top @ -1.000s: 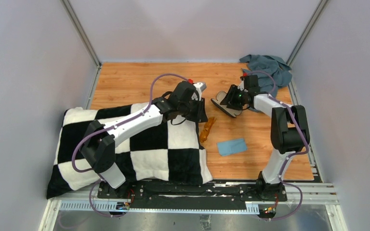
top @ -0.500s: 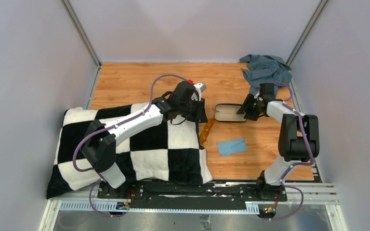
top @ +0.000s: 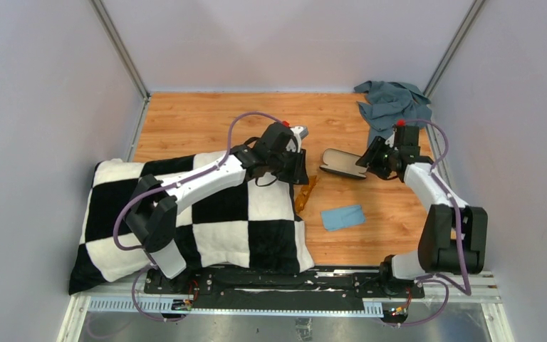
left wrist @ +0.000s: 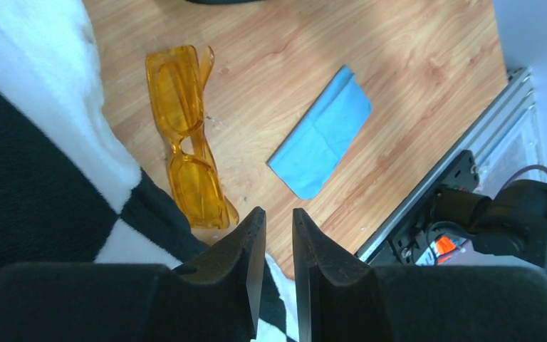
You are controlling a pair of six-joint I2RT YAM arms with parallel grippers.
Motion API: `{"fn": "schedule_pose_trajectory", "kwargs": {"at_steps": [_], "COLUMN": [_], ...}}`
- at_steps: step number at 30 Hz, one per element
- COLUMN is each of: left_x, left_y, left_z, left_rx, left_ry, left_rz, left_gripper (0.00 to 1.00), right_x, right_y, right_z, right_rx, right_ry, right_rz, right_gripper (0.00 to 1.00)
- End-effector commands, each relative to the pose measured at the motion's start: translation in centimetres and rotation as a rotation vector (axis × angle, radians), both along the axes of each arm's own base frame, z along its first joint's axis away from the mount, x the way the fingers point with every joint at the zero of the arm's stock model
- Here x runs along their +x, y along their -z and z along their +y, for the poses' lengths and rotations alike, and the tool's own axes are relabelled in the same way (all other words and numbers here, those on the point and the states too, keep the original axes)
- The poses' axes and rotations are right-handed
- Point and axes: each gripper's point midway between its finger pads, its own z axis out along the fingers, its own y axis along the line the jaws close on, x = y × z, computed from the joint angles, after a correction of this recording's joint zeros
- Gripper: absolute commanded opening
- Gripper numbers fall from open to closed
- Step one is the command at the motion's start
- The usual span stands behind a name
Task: Organize the sunglasses
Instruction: Adjust the sunglasses case at the center of the board, then adjust the glasses cleaning cloth at the center of the board.
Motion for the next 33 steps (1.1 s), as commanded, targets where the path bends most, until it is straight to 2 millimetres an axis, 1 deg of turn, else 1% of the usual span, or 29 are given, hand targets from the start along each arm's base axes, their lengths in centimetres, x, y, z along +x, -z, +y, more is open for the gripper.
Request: {"fn": "schedule_pose_trajectory", "kwargs": {"at_steps": [1,3,5,6,9,10,12,14,20,26,29,33], "left_x": [-1.1,-2.0,-3.1,-3.6,-4.5,-4.8,-4.9,-5.0,-6.2,-6.7,-6.5,-6.6], "left_y": [1.8,2.9,4.5,5.7,7.2,7.8,8.2,8.7,11.1,12.3,12.8,13.6], "left_z": [-1.2,-2.2,-3.4,-3.8,-5.0,-5.1,-5.4,-5.6,-6.5,-6.8,-6.4,-5.9], "left_rx": [0.094,0.091,0.083,0.098,0.081,0.072,0.061,0.069,0.093,0.106,0.128,0.171], "left_ry": [0.021,0.014,0.009,-0.004,-0.044,-0.065,-0.087,-0.106,-0.140,-0.195,-0.234,-0.273], "left_rz": [-0.014,0.019,0.074,0.101,0.155,0.177,0.189,0.195,0.266,0.303,0.306,0.301], "left_gripper": [0.27,0.26,0.26,0.26,0.27,0.27,0.31,0.34,0.34,0.31,0.30,0.29], "right_x": [-3.7,-5.7,-7.8,-9.0,-11.2,-11.8,-12.7,-13.4,-14.6,-15.3,-15.2,-15.1], "right_y": [0.5,1.6,3.0,4.2,6.1,6.6,7.5,8.1,9.2,9.6,9.4,9.2], "right_z": [-0.4,-0.5,-0.4,-0.4,-0.4,-0.2,-0.2,-0.2,-0.6,0.2,0.0,-0.1], "right_rx": [-0.038,-0.050,-0.048,-0.046,-0.038,-0.032,-0.030,-0.034,-0.067,-0.039,-0.062,-0.072], "right_ry": [-0.003,-0.008,-0.006,0.003,0.020,0.015,0.011,0.015,-0.007,-0.065,-0.066,-0.074], "right_rz": [0.043,0.074,0.111,0.144,0.223,0.248,0.288,0.309,0.341,0.362,0.343,0.338], "right_gripper": [0.53,0.53,0.53,0.52,0.52,0.51,0.51,0.51,0.50,0.43,0.39,0.31]}}
